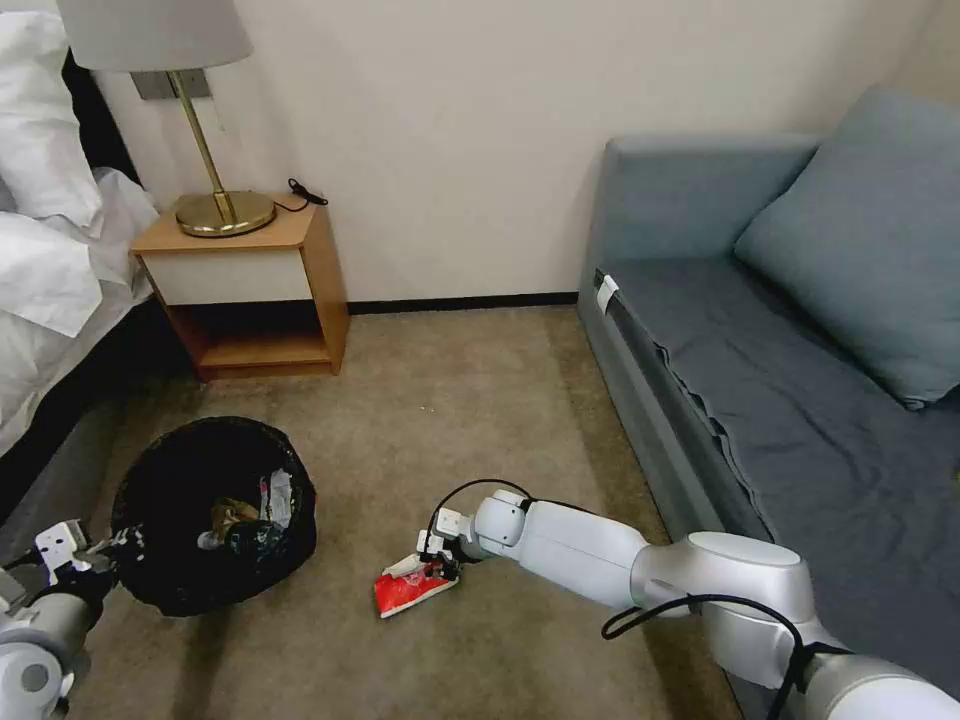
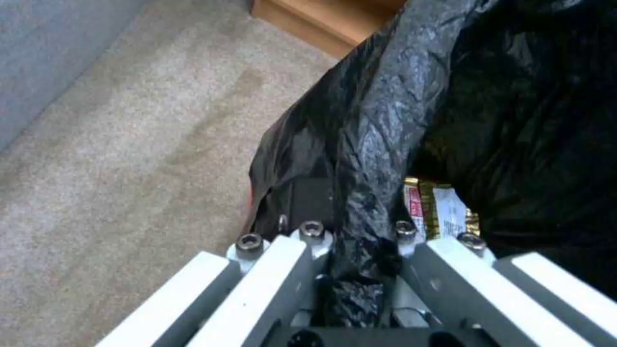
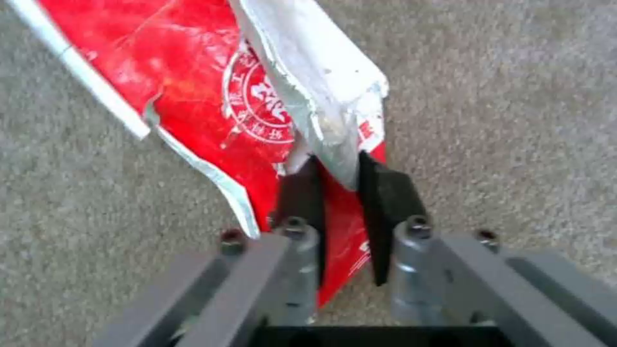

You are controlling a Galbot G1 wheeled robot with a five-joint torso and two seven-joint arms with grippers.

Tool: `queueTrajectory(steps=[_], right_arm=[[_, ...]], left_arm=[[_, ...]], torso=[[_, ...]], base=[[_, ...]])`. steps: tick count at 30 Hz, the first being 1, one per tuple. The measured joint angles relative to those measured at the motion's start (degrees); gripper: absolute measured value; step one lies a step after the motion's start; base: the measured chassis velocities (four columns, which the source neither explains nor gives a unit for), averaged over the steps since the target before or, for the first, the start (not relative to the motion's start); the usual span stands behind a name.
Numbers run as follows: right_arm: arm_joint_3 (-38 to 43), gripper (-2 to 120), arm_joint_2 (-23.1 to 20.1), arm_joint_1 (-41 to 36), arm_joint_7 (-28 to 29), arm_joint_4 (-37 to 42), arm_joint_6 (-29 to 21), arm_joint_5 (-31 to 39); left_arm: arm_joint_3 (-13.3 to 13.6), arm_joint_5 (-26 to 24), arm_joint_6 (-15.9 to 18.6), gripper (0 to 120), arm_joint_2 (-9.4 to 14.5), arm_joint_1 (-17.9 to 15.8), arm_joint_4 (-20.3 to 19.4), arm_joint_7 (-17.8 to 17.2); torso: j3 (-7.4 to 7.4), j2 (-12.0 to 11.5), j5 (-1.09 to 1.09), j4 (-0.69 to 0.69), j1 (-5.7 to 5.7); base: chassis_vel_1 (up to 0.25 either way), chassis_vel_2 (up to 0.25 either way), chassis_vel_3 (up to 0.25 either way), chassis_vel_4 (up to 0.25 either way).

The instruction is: Pick up the trash bin, then pick up the garbage on the floor and place it into the trash bin.

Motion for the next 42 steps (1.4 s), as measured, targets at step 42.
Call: queueTrajectory(steps=[42], right_arm=[[22.95,0,-11.03,12.4,17.88,45.97,-1.95,23.68]], left_arm=[[7.27,-0.27,2.3,2,0.32,-1.17,-0.8,-2.12]], torso=[[0.0,0.0,0.0,0.0,0.0]], base=[[0.0,0.0,0.0,0.0]])
